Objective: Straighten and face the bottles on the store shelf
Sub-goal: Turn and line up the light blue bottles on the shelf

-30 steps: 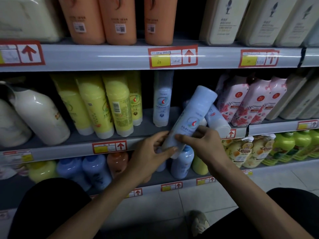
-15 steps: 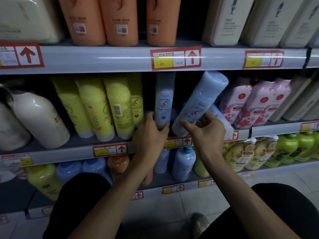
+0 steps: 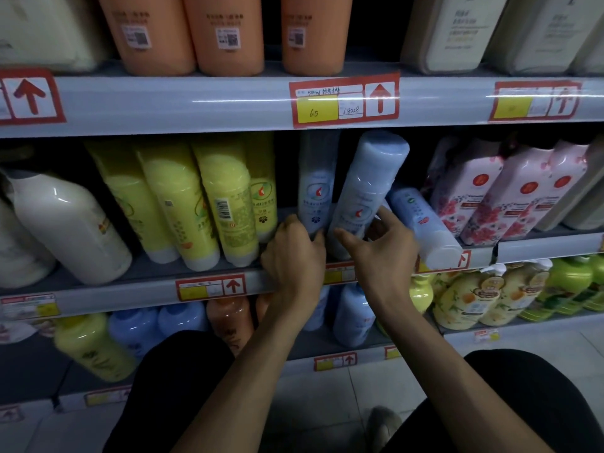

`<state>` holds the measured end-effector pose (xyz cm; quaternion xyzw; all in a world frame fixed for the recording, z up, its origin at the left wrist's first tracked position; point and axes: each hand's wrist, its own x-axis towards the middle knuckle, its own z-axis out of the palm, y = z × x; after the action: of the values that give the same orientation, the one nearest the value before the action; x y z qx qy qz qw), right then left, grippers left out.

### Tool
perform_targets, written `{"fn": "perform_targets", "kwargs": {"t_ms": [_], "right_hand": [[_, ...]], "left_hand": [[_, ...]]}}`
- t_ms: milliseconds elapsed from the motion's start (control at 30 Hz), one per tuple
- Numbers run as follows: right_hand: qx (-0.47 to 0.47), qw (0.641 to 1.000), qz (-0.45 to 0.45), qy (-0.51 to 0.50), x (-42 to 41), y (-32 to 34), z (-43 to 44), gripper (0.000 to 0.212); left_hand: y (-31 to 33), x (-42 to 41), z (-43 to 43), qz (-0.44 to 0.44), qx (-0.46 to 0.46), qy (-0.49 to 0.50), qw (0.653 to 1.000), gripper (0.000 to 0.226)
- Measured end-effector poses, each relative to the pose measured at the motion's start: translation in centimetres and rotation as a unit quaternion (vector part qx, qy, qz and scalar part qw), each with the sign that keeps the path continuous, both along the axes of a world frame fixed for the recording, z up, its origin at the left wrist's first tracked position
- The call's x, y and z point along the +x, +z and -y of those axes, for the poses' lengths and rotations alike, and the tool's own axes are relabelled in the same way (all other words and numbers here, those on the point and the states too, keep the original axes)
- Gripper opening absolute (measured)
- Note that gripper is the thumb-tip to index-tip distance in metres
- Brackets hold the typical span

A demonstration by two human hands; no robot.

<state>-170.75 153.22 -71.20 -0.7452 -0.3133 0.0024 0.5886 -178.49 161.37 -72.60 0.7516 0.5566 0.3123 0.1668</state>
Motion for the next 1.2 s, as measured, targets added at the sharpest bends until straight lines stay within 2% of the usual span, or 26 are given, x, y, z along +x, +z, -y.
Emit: {"fn": "perform_targets", "kwargs": {"t_ms": [400, 500, 667, 767, 867, 1100, 1200], "right_hand": [[-0.025, 0.999, 0.022, 0.013, -0.2, 0.3, -1.5, 0.028], [-0.034, 0.999, 0.026, 0.017, -0.1, 0.5, -1.5, 0.032], [-0.04, 0.999, 0.033, 0.011, -0.5, 0.2, -1.9, 0.039], [-0.037, 0.999, 0.025, 0.009, -0.8, 0.1, -2.2, 0.054], [-0.034, 0.999, 0.008, 0.015, -1.1, -0.1, -2.4, 0.065], [-0.057, 0.995, -0.001, 0.076, -1.1, -0.2, -2.6, 0.062], [-0.094, 0.99, 0.045, 0.098, -0.1, -0.1, -1.5, 0.058]], "left_hand": [[-0.5, 0.4, -1.9, 0.067, -0.045, 0.008, 0.997, 0.032], [-0.6, -0.4, -1.5, 0.09, -0.043, -0.012, 0.995, 0.027], [-0.5, -2.6, -0.4, 0.189, -0.075, -0.074, 0.976, 0.028], [-0.3, -3.7, 0.2, 0.228, -0.076, -0.094, 0.966, 0.028], [-0.3, -4.4, 0.5, 0.239, -0.081, -0.108, 0.961, 0.031], [-0.5, -5.0, 1.3, 0.264, -0.082, -0.138, 0.951, 0.031], [-0.6, -5.0, 1.6, 0.251, -0.067, -0.137, 0.956, 0.037]]}}
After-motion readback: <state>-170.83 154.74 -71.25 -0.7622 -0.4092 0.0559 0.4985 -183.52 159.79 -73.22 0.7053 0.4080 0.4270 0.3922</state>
